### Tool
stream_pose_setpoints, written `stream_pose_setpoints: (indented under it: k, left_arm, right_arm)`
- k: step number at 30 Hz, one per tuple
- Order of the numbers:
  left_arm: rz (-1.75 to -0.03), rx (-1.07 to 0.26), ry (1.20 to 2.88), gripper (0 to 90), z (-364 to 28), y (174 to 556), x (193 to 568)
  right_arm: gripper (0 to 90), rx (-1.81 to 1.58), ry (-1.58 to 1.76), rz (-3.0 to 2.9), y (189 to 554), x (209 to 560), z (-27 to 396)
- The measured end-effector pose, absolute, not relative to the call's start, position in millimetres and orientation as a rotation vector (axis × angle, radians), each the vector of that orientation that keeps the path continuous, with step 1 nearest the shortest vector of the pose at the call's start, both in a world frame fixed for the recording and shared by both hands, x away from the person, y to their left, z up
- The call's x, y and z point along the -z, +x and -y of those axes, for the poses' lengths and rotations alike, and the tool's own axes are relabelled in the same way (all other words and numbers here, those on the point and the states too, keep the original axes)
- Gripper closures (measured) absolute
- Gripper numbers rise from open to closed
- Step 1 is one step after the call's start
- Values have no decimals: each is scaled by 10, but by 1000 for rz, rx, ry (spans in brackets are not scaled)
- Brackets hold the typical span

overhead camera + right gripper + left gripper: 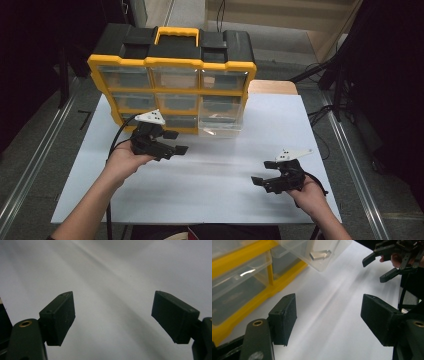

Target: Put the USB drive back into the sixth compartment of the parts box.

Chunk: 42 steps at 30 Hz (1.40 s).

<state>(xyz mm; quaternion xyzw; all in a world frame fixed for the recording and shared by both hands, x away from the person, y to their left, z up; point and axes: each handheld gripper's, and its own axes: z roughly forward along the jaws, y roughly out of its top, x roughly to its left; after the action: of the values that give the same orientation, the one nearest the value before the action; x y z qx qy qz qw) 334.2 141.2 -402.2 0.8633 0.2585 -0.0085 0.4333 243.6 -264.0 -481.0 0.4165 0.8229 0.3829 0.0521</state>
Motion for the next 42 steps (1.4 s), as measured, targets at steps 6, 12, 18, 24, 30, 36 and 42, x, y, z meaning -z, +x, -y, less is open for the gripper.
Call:
stream_pose_setpoints:
  k: [6,12,18,24,30,36,42]
  left_arm:
    - [-634,-6,2141,299,-1442,3257,4194]
    - [-662,-9,2106,299,-1498,3168,4306]
    - [-679,-12,2109,299,-1536,3114,4384]
    - [-686,-2,2102,299,-1602,3039,4432]
    - [-693,6,2102,299,-1668,2981,4471]
    - [-706,3,2109,299,-1761,2941,4498]
    - [-734,-3,2107,299,-1867,2913,4519]
  right_arm:
    - [172,-1167,1264,-2499,2439,4809,2636]
    - [172,-1163,1262,-2502,2440,4807,2632]
    - [172,-1159,1264,-2503,2440,4811,2632]
    - [172,-1154,1267,-2506,2444,4816,2632]
    - [172,-1155,1268,-2506,2444,4819,2630]
    - [172,-1154,1269,-2506,2443,4819,2630]
    - [172,-1153,1268,-2509,2446,4823,2628]
